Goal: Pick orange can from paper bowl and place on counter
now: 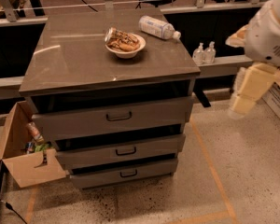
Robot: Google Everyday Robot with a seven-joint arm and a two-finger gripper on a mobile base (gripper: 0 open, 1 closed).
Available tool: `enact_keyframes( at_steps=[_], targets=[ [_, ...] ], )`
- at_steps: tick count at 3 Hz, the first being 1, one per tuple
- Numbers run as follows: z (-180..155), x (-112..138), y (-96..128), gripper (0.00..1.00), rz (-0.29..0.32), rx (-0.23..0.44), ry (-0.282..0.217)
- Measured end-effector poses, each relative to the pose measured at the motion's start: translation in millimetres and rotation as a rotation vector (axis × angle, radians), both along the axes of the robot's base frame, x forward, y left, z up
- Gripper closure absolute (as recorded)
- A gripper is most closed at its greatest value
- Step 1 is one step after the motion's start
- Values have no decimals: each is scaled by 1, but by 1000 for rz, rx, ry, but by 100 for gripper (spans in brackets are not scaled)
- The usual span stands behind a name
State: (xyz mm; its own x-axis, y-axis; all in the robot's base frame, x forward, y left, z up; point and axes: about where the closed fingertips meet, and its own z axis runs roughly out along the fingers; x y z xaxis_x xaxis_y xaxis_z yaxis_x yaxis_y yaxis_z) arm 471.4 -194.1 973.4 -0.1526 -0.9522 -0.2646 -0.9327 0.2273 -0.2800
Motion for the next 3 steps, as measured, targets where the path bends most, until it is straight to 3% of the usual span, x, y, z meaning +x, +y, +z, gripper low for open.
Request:
enact_keyframes(
  at_steps=[1, 2, 3],
  targets=[
    [-7, 48, 34, 0, 96, 102, -49],
    [-22, 93, 63, 0, 143, 212, -75],
    [-37, 140, 85, 0, 137, 298, -87]
  ],
)
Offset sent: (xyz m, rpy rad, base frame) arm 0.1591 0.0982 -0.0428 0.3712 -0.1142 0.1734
